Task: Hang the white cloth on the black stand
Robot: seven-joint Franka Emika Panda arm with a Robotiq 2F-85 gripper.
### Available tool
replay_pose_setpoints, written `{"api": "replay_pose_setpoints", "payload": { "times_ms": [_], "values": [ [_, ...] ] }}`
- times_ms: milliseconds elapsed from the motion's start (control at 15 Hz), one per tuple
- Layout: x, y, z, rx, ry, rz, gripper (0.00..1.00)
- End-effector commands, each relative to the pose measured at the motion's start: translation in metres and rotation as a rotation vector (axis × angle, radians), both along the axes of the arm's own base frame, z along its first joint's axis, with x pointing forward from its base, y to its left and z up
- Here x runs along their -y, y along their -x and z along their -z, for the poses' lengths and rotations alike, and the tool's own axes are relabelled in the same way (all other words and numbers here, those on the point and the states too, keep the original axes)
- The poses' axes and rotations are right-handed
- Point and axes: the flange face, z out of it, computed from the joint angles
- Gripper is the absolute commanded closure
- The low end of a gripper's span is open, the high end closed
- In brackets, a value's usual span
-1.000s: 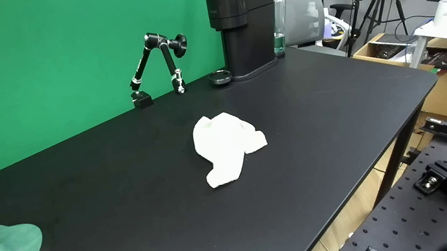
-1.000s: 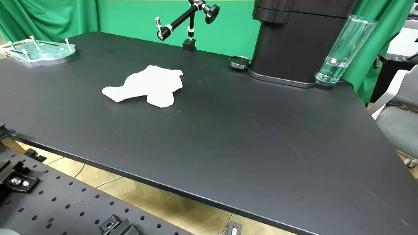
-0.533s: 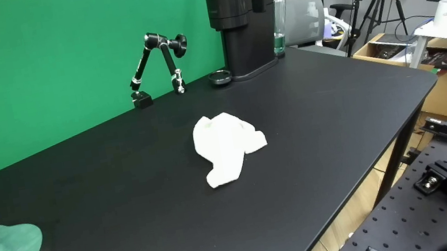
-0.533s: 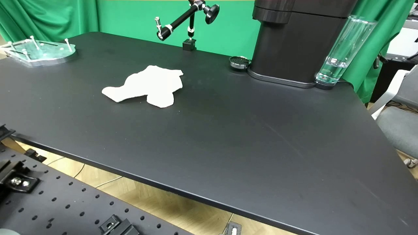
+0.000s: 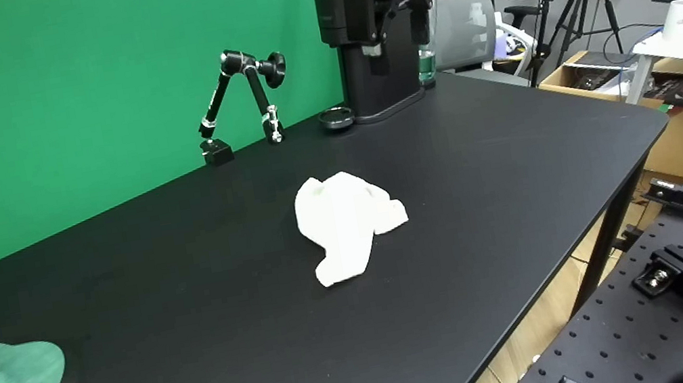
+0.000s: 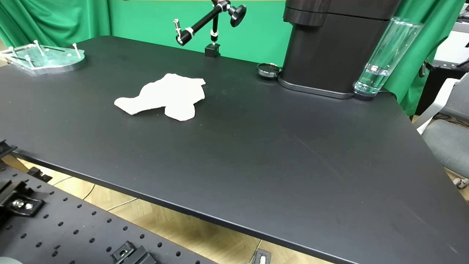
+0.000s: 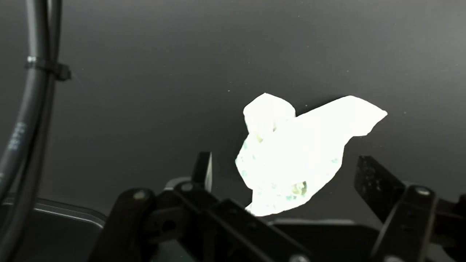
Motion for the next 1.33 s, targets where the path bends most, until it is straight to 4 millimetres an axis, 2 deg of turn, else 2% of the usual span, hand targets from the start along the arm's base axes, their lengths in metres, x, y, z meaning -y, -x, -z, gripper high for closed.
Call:
{"api": "replay_pose_setpoints", "payload": {
  "times_ms": [0, 67, 133, 267, 467, 600, 800, 1067, 1267],
  "values": [
    [-0.02, -0.007, 0.025, -0.035, -0.066, -0.07, 0.0],
    [-0.024, -0.009, 0.031, -0.039, -0.081, -0.078, 0.0],
    [-0.019, -0.005, 0.022, -0.032, -0.051, -0.056, 0.0],
    [-0.023, -0.006, 0.03, -0.046, -0.052, -0.066, 0.0],
    [-0.022, -0.005, 0.029, -0.019, -0.028, -0.054, 0.0],
    [-0.022, -0.009, 0.035, 0.009, -0.007, -0.042, 0.0],
    [-0.013, -0.024, 0.053, 0.091, -0.008, -0.014, 0.0],
    [0.004, -0.047, 0.093, 0.087, -0.016, 0.026, 0.0],
    [0.008, -0.058, 0.125, 0.045, -0.019, 0.023, 0.0]
  ]
}}
